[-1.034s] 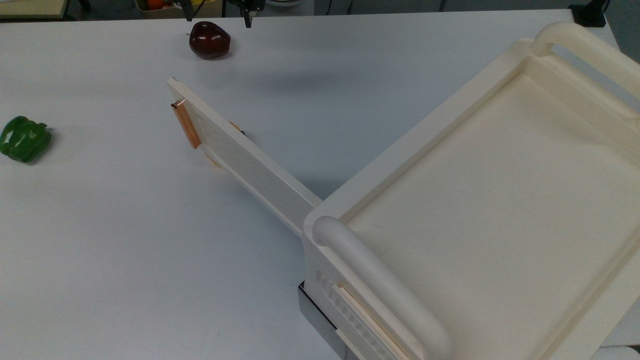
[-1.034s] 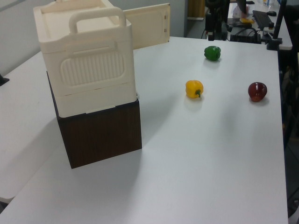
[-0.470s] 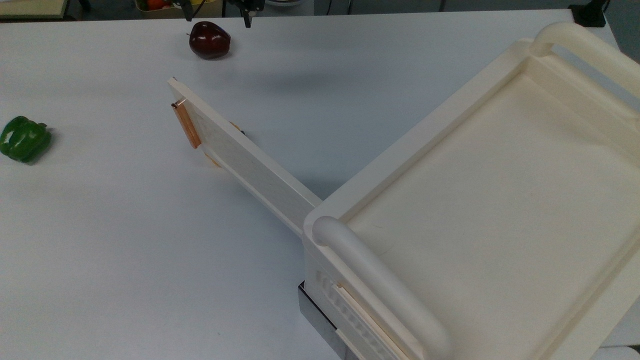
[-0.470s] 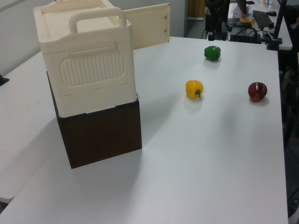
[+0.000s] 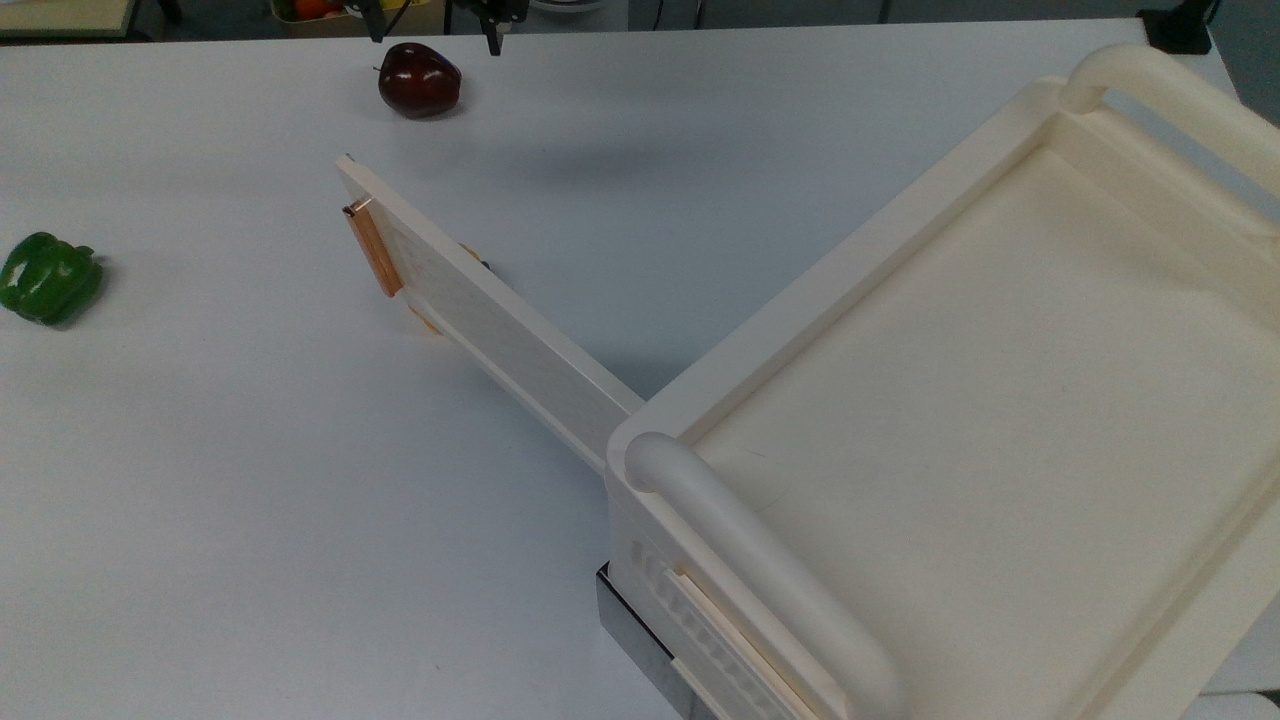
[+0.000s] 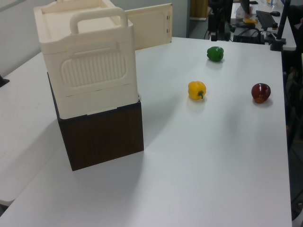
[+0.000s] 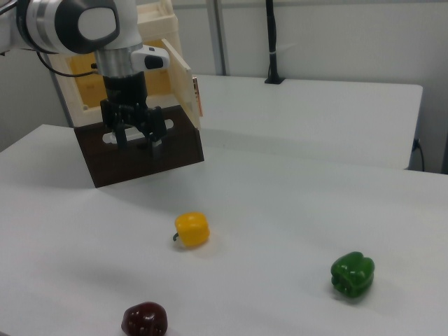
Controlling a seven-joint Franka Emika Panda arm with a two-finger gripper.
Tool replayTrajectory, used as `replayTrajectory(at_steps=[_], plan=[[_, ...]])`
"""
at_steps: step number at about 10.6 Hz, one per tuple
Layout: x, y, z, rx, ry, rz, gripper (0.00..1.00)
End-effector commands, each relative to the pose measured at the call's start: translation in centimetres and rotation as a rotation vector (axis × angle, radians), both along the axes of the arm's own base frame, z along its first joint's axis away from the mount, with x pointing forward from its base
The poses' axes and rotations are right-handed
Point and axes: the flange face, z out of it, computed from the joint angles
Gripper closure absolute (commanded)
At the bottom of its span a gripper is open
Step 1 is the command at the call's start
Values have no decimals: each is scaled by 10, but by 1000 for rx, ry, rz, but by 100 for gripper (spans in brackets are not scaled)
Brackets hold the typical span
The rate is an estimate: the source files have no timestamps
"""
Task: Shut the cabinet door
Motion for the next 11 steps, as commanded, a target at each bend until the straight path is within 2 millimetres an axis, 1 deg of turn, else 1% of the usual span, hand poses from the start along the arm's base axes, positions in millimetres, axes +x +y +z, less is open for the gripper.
replayTrajectory(at_steps=[1, 7, 8, 9, 11], plan=[[-7, -3, 3, -8, 15, -12, 0], [-7, 1, 0, 4, 25, 2, 0], [-8, 1, -1, 5, 34, 7, 2], [-10, 3, -1, 7, 45, 19, 21], [-13, 2, -2, 15, 63, 64, 72]])
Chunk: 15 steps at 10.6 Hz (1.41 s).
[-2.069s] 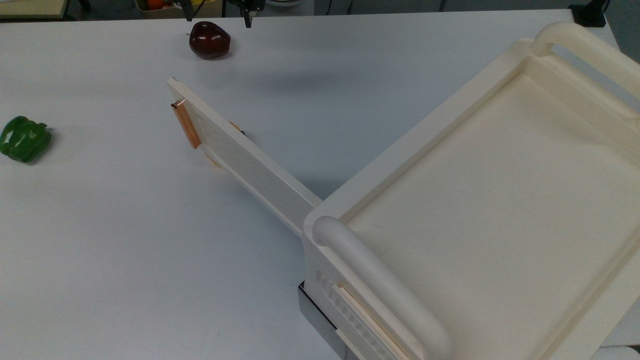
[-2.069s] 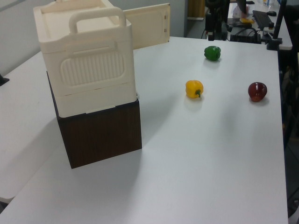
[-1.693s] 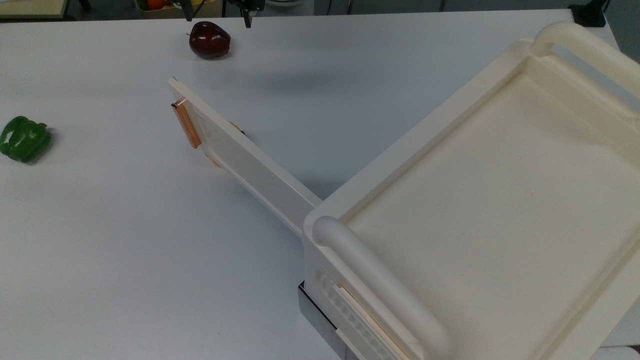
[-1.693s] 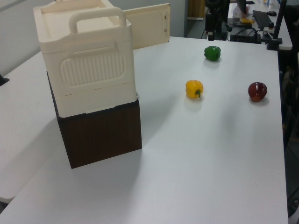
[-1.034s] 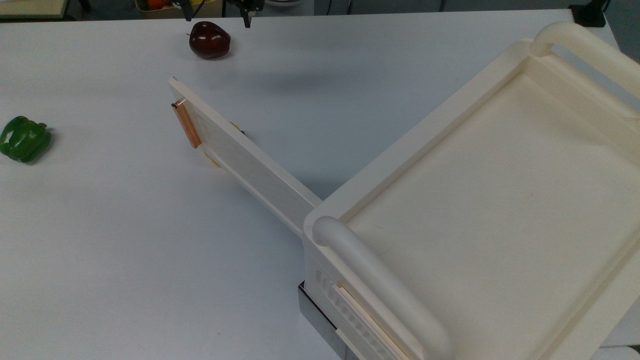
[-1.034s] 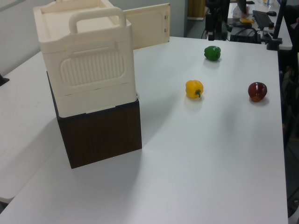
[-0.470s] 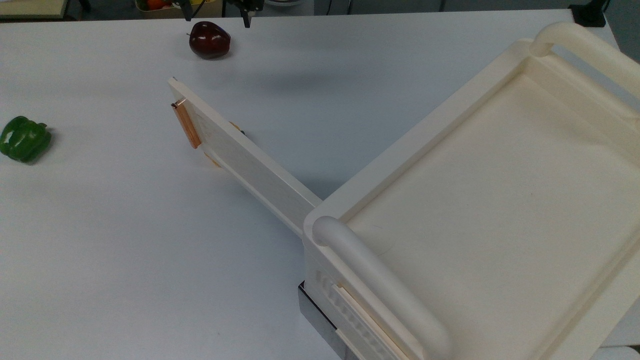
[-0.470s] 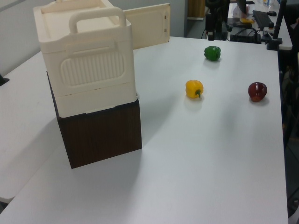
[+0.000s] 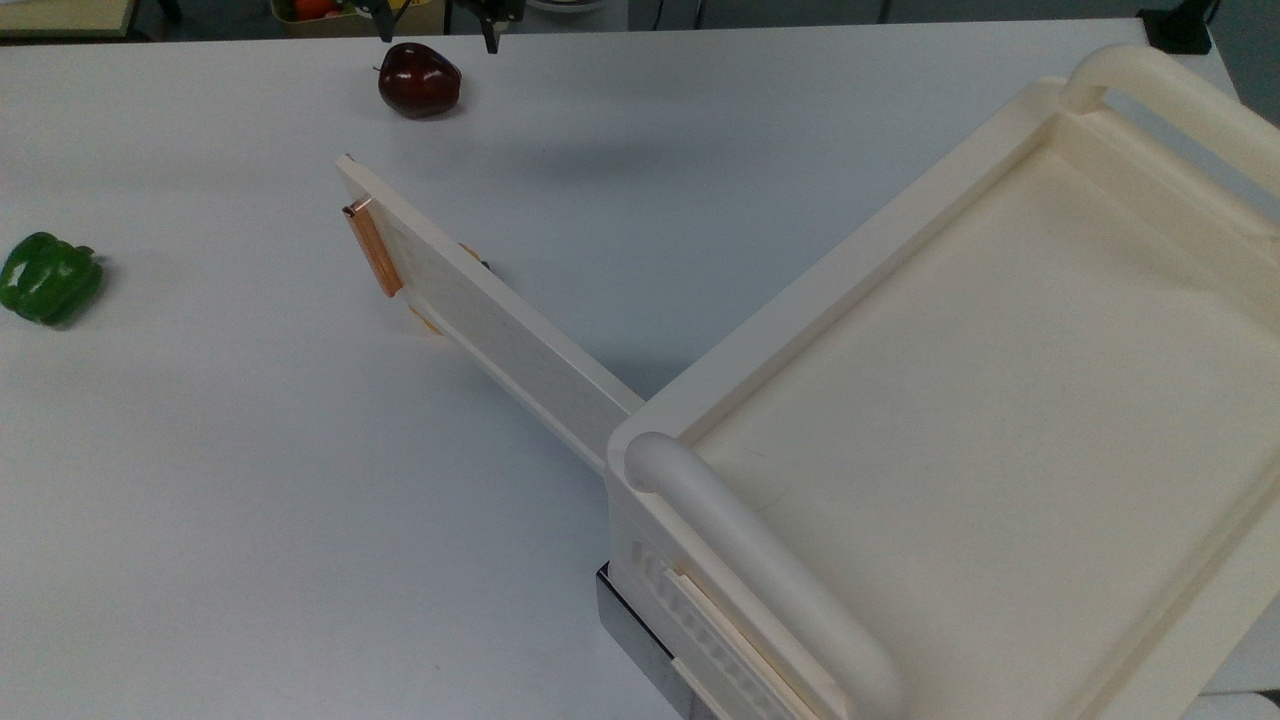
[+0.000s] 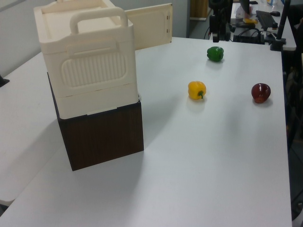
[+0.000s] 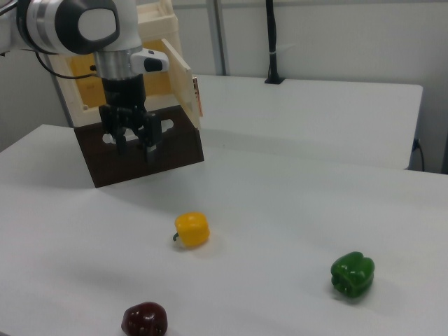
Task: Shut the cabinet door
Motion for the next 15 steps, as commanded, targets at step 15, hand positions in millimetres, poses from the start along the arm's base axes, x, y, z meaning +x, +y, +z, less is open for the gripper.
replayTrajectory(at_steps=[15], plan=[[60, -52, 43, 141, -584, -388, 100]])
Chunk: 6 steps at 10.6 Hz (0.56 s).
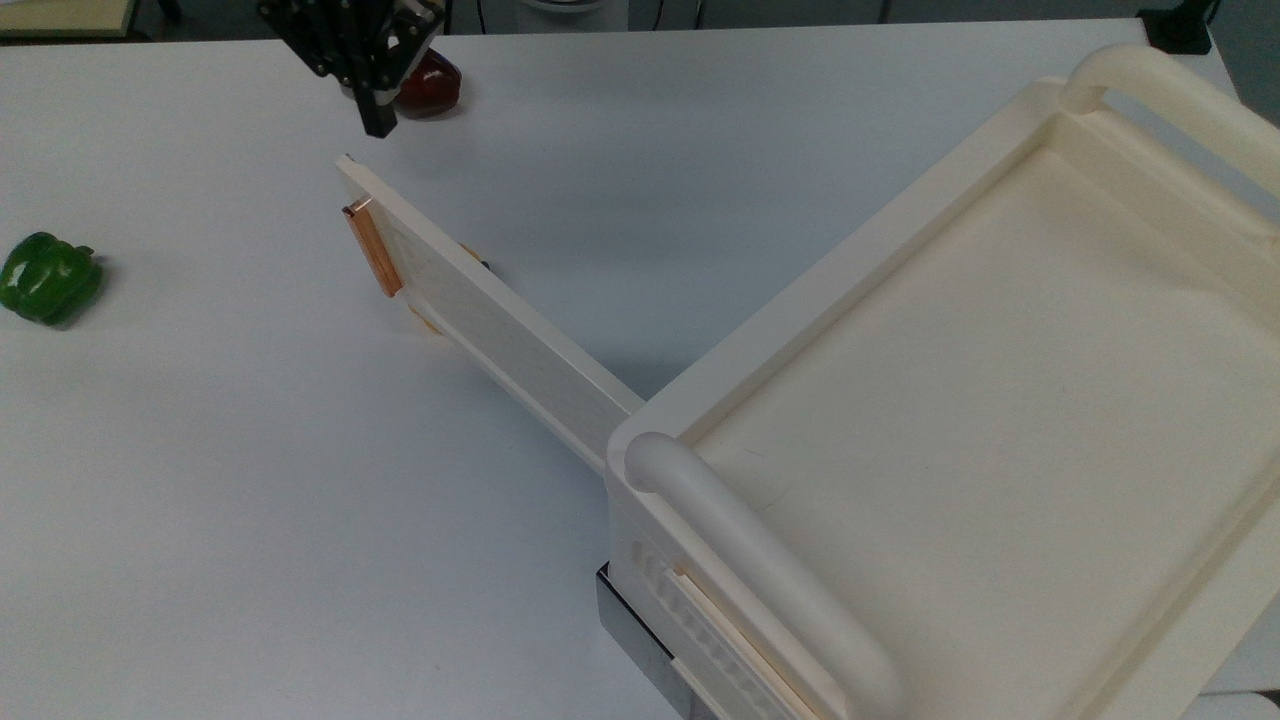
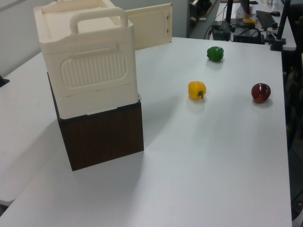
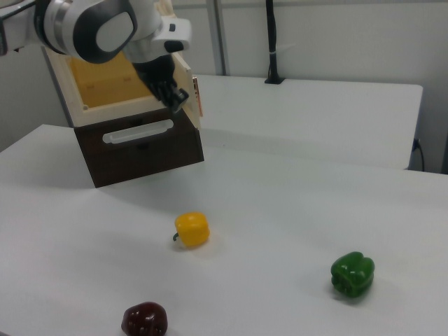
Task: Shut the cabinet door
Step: 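Move the gripper out and down to the open cream door's outer edge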
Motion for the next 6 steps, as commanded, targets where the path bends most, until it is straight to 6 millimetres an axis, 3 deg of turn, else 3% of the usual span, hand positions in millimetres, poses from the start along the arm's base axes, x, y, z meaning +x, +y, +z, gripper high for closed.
replayTrajectory(at_steps=[1, 6], plan=[[22, -19, 7, 53, -198, -206, 100], [56, -21, 0, 114, -409, -397, 100]])
